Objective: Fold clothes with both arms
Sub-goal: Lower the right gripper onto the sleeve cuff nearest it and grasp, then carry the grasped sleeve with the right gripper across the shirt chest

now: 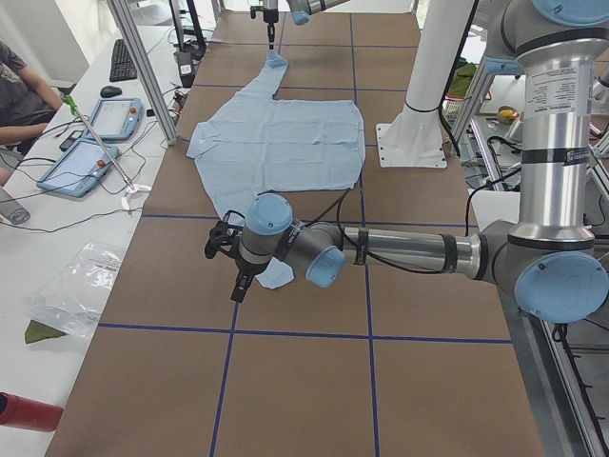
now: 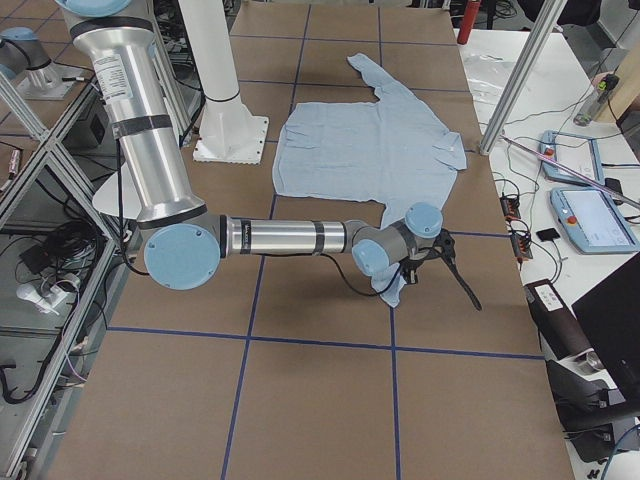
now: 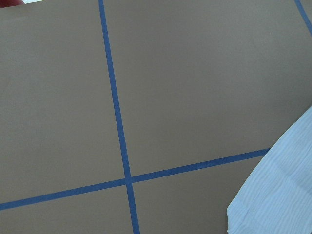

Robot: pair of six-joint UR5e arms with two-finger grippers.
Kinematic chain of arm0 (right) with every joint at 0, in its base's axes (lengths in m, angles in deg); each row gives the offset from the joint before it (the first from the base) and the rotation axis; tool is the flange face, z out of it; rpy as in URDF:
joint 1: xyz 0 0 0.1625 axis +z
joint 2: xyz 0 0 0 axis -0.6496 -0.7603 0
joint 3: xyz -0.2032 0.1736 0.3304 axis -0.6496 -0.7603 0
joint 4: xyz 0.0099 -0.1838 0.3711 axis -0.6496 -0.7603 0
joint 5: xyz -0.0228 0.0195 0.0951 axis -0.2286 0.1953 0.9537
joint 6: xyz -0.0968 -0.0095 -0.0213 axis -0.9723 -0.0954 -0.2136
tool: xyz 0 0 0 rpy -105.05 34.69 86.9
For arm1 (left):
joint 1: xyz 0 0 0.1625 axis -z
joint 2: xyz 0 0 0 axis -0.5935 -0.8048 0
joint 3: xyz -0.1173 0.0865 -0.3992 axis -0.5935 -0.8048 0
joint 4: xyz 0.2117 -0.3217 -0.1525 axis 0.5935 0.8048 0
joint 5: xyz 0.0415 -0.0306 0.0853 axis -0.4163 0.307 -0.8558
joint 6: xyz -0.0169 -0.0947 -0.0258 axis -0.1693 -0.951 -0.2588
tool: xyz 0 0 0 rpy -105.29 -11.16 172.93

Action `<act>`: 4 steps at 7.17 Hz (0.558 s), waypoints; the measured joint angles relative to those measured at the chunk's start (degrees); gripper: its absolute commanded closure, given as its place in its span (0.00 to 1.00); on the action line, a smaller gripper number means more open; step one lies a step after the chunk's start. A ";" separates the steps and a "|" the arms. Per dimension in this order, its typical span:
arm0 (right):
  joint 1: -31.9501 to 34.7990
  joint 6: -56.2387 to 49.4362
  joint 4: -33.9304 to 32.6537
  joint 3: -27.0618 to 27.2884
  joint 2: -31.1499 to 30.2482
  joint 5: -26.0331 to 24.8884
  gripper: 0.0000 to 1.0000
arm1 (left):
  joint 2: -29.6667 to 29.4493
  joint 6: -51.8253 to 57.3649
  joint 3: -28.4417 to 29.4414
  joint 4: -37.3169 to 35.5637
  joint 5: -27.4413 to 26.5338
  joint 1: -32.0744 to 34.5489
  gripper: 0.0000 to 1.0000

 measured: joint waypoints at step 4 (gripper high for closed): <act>-13.49 34.13 0.28 7.68 9.84 -3.56 1.00 | 0.52 0.00 -0.76 0.16 0.62 0.00 0.00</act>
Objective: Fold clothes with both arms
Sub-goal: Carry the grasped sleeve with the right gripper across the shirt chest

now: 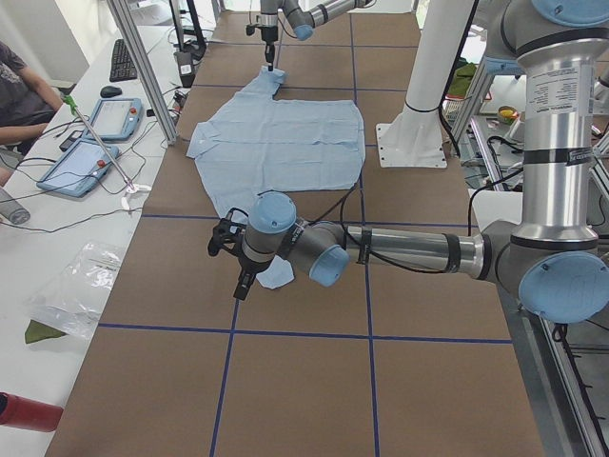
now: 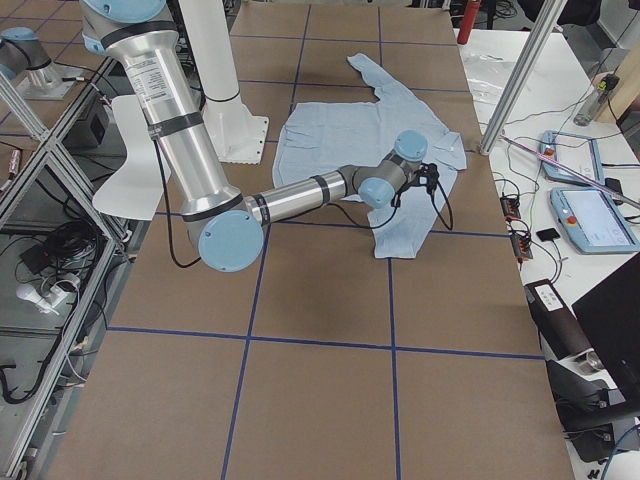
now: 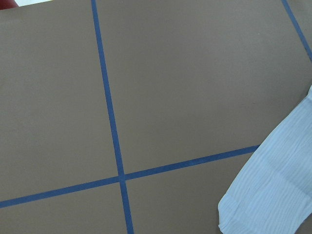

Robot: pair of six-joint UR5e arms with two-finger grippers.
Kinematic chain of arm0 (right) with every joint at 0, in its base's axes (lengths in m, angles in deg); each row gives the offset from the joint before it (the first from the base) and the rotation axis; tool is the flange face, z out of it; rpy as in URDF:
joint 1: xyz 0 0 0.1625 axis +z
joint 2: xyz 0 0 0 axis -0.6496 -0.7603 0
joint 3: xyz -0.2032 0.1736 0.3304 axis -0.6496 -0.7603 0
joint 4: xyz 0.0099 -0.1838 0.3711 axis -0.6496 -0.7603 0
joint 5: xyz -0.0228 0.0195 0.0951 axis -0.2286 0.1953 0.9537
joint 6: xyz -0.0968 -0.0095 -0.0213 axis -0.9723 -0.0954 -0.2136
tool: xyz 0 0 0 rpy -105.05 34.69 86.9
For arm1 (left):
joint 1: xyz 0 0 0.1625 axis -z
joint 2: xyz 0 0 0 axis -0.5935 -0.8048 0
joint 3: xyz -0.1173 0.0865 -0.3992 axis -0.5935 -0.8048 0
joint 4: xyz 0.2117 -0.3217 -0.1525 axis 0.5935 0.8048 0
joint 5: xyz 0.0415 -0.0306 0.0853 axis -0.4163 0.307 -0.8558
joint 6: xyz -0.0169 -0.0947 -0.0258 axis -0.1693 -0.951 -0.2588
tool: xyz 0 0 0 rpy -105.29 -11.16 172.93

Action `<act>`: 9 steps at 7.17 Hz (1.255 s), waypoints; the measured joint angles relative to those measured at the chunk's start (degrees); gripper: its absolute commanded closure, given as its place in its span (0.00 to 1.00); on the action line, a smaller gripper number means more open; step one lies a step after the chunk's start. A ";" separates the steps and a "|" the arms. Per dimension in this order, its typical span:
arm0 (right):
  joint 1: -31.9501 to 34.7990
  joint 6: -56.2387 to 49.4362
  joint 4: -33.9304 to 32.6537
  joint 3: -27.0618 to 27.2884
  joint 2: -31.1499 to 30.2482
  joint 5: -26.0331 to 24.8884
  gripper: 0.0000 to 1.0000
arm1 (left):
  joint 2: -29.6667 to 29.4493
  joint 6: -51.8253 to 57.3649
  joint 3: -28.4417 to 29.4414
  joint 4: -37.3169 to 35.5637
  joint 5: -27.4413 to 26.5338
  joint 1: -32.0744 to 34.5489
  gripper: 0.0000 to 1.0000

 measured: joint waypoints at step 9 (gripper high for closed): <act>-19.43 31.68 3.02 -28.15 40.63 -27.73 1.00 | 0.10 0.02 -0.44 0.09 1.09 0.00 0.00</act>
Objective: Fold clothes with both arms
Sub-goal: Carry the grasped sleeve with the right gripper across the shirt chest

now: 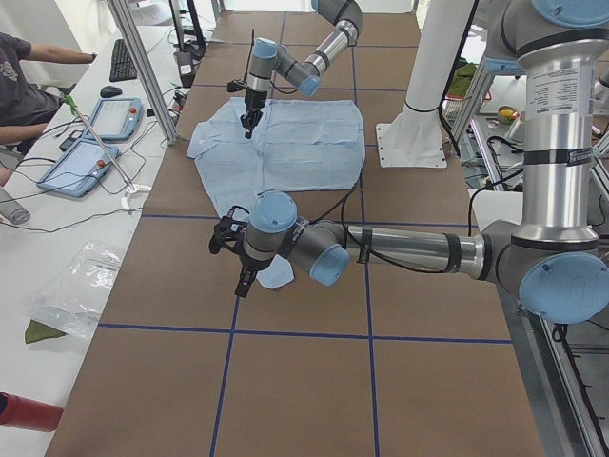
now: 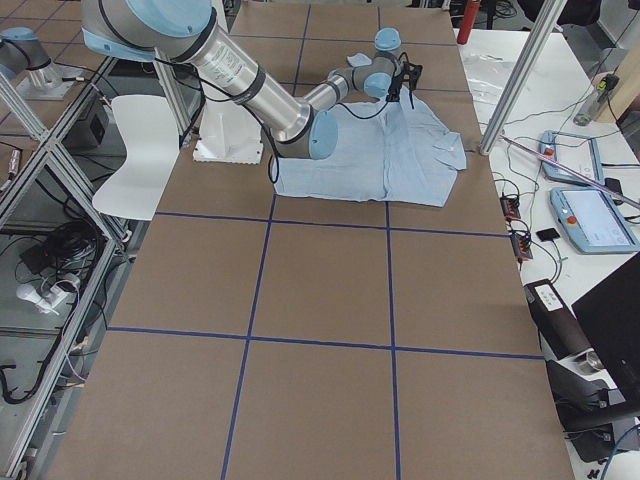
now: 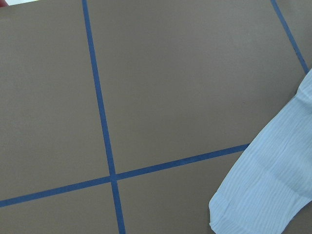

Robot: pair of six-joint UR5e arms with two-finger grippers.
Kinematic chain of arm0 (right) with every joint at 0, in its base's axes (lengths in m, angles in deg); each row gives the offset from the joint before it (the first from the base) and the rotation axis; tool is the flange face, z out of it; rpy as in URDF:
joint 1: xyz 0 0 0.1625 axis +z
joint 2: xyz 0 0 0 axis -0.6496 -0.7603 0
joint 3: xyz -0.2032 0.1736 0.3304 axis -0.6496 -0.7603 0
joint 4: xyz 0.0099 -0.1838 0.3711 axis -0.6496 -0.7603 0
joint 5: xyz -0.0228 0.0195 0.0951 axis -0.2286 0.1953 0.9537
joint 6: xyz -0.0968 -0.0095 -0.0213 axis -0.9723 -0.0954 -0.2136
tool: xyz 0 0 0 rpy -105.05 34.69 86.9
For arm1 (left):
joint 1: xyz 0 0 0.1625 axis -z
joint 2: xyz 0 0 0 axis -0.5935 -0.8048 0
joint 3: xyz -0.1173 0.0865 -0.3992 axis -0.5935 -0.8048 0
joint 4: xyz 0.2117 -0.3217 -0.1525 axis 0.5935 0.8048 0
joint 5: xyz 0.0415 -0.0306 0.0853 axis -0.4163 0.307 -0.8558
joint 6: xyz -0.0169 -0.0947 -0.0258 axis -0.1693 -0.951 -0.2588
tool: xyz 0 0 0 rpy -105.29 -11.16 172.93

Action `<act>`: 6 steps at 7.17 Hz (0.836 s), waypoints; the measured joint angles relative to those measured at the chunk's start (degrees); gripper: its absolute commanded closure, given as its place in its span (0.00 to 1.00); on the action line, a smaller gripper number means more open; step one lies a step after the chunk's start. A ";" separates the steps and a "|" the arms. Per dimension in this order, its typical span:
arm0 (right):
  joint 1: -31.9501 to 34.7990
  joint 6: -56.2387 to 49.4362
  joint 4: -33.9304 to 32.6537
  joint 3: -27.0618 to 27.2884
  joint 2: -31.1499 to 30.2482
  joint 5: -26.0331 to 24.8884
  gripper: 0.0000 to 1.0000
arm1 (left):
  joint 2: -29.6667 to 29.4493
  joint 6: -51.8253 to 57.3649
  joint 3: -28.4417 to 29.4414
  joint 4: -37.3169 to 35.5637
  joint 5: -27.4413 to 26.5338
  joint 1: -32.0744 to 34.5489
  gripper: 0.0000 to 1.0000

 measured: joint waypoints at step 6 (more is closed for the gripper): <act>-0.89 1.77 -0.13 -1.95 1.93 -2.32 0.01 | -1.83 -13.65 1.70 2.58 -0.34 -7.22 0.00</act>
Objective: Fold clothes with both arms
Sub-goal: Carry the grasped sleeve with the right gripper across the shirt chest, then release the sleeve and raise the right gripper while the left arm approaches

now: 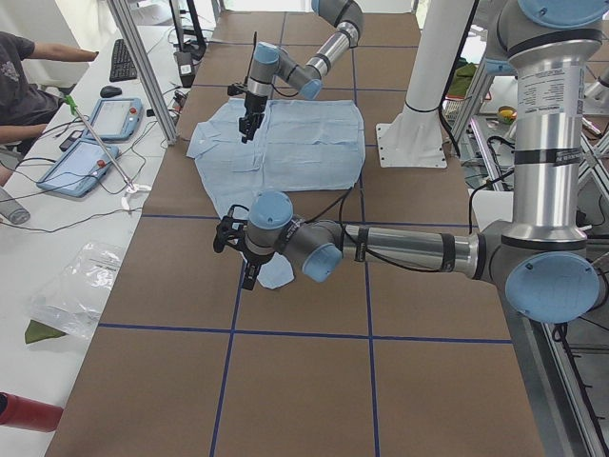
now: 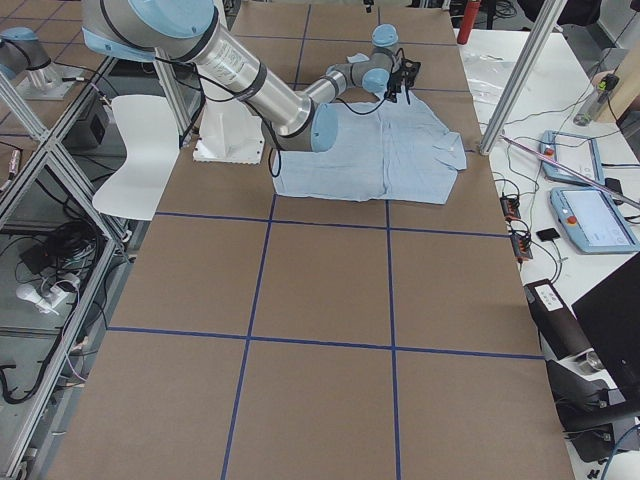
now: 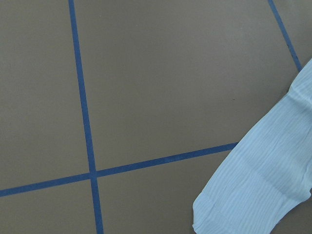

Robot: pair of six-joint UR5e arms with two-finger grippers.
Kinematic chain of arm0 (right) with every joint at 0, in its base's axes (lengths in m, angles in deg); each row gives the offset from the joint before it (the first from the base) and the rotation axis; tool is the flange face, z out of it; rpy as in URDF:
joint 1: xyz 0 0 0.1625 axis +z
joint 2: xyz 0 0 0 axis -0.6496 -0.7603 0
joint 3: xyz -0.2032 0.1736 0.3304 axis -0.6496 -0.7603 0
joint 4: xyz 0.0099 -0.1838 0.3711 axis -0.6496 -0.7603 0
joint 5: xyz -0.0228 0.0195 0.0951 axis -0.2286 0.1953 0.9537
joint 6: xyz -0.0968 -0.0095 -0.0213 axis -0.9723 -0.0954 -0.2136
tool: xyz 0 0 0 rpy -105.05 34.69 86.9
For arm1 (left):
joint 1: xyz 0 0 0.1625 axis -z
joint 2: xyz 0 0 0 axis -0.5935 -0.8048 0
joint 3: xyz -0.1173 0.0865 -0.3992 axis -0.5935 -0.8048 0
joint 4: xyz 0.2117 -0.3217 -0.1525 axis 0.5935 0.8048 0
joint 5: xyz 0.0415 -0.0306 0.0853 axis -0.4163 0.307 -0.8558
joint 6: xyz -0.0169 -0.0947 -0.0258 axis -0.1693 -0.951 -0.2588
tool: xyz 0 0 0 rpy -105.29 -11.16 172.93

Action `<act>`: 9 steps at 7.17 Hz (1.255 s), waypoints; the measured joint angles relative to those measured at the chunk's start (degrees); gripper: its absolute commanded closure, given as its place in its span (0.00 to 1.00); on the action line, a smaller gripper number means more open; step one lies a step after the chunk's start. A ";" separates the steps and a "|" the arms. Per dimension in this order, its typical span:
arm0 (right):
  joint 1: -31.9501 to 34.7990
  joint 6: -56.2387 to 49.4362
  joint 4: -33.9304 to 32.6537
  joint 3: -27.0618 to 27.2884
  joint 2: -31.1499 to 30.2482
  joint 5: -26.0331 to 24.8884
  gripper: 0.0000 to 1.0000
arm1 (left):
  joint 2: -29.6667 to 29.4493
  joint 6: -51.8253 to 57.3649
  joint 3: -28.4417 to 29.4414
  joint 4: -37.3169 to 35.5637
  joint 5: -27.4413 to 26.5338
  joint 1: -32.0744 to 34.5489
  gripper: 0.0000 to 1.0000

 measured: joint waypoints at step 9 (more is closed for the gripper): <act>9.19 -3.01 -0.47 20.20 -22.52 8.65 0.01 | -5.07 -16.28 14.73 8.53 -3.64 -12.27 0.22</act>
